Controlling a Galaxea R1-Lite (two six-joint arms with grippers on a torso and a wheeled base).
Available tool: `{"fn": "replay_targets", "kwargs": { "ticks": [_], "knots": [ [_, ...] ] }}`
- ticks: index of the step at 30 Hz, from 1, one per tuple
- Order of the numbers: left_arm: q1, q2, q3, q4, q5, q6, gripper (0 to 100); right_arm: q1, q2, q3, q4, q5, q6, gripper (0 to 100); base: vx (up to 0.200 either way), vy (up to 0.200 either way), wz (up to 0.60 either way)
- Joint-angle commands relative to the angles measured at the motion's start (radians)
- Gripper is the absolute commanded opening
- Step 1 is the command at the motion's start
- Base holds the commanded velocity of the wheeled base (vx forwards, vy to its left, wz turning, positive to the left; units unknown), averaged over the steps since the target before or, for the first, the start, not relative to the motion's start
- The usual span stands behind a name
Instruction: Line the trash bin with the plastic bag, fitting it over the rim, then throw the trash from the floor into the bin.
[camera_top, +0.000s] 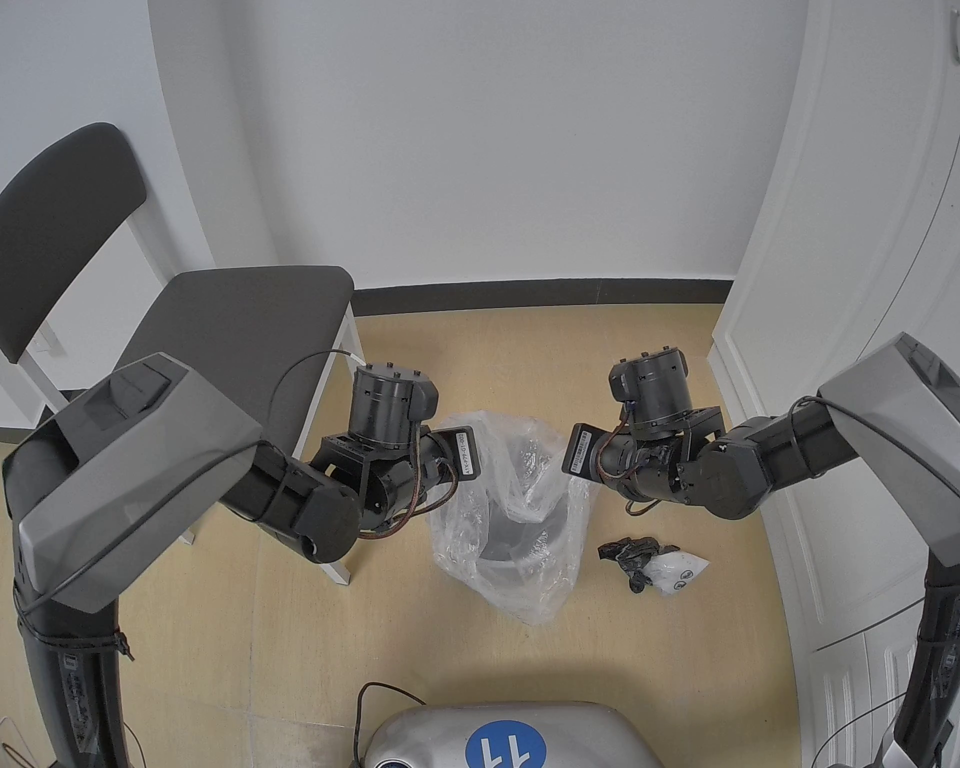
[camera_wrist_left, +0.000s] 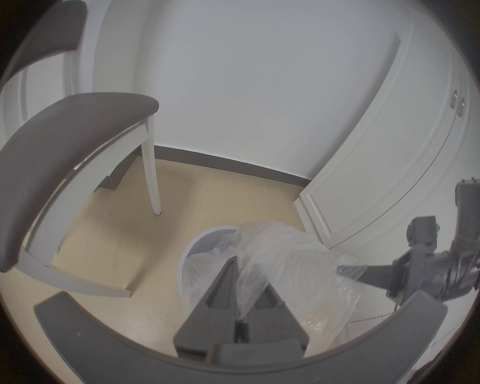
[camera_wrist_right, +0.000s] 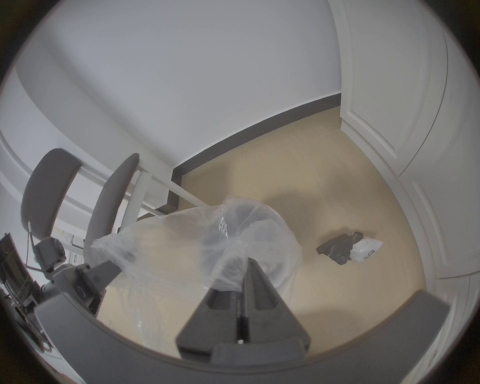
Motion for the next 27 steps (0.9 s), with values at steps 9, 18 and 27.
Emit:
{"fn": "replay_targets", "kwargs": {
  "ticks": [9, 18, 27],
  "knots": [
    [0.003, 0.177, -0.152, 0.016, 0.004, -0.093, 0, -0.025, 0.202, -0.173, -0.008, -0.010, 0.131, 0, 0.000, 0.000, 0.00],
    [0.012, 0.263, -0.309, 0.102, 0.002, -0.186, 0, -0.050, 0.265, -0.263, -0.009, -0.029, 0.187, 0, 0.000, 0.000, 0.00],
    [0.023, 0.364, -0.508, 0.285, -0.008, -0.174, 0, -0.071, 0.258, -0.265, 0.004, -0.070, 0.173, 0, 0.000, 0.000, 0.00]
  ]
}}
